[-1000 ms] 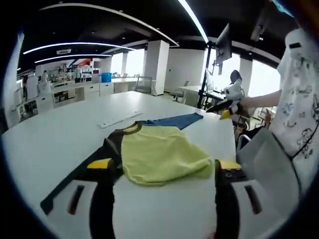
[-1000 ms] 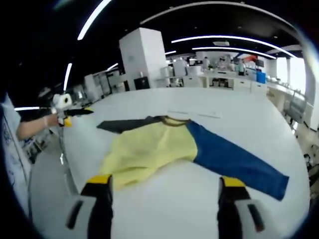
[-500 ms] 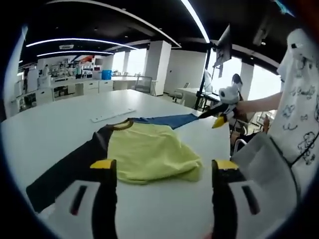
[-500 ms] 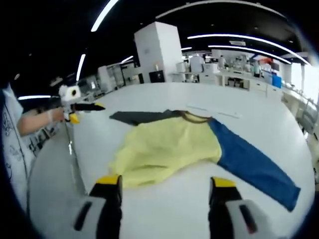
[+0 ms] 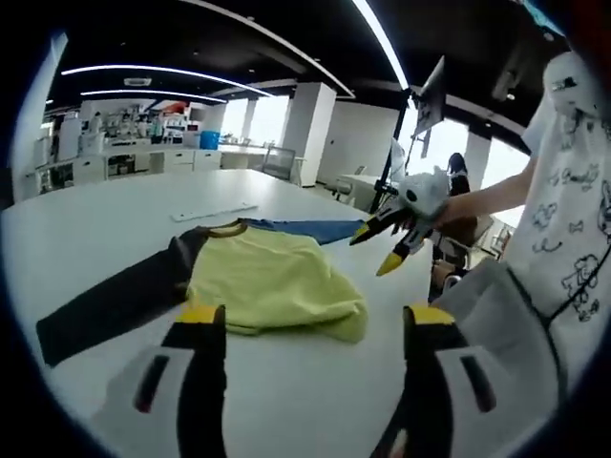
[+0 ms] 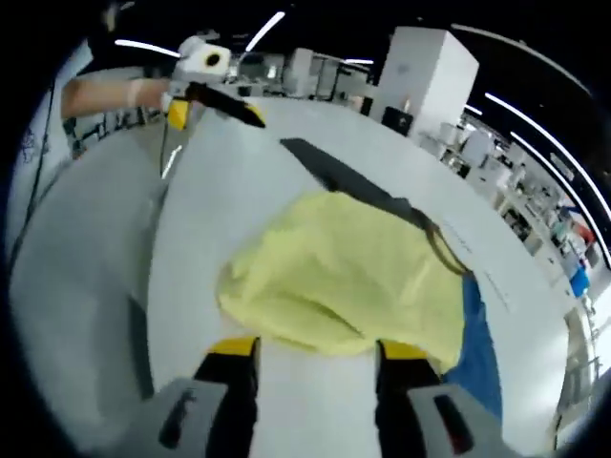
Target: Fold the garment on the visible template until the final outline fits inside the template.
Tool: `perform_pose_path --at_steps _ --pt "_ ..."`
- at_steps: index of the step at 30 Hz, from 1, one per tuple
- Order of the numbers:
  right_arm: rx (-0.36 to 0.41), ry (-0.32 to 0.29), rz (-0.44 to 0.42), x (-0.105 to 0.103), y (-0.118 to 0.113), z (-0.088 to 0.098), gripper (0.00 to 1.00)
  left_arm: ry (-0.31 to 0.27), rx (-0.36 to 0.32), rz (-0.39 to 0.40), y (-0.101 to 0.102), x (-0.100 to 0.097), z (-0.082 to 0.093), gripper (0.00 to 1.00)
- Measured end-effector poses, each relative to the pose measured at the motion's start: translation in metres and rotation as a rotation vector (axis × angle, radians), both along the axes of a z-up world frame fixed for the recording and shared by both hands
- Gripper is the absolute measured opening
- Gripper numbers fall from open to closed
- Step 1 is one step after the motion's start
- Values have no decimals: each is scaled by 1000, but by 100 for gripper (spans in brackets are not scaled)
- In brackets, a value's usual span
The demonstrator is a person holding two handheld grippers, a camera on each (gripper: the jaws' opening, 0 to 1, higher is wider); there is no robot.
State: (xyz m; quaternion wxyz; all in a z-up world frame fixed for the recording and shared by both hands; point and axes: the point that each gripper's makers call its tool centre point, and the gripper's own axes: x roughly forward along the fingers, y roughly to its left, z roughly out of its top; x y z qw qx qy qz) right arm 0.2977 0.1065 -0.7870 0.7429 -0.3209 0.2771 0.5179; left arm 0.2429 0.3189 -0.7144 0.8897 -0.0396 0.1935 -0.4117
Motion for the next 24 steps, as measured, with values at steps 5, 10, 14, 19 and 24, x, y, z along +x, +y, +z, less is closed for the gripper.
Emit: perform_pose_path --at_steps 5,10,14,19,24 --pt "-101 -32 78 6 -4 -17 44 6 -4 15 -1 -11 0 72" --pt "-154 -85 165 5 3 -22 36 29 0 22 -3 -19 -5 72" --pt "-201 -133 261 1 11 -32 30 42 -12 29 -4 -20 -7 71" --pt "-276 -198 340 3 18 -48 15 52 -25 31 -6 -21 -9 71" --pt "-265 -204 346 2 23 -45 0 61 -24 23 -6 -22 -11 71"
